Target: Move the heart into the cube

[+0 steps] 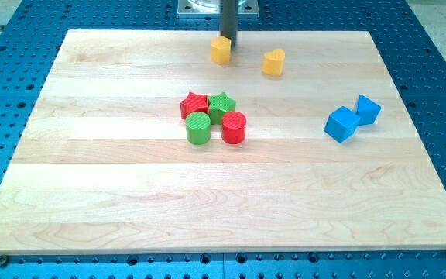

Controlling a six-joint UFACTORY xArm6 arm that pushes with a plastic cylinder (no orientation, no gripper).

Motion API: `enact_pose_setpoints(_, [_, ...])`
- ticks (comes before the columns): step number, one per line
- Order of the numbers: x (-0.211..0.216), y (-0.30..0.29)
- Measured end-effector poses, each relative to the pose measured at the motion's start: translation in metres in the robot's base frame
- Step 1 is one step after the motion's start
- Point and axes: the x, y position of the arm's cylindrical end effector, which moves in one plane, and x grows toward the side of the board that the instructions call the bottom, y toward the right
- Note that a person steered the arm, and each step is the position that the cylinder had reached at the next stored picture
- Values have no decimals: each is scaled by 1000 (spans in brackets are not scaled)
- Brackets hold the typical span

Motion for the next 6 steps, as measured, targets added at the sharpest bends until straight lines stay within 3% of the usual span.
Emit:
enact_pose_setpoints(1, [35, -5])
enact_pose_setpoints(2, [49, 77])
enact_pose_setpoints(3, [49, 99])
enact_pose_setpoints(4, [108, 119])
enact_pose_setpoints(5, [138, 149])
enact_pose_setpoints(6, [120, 107])
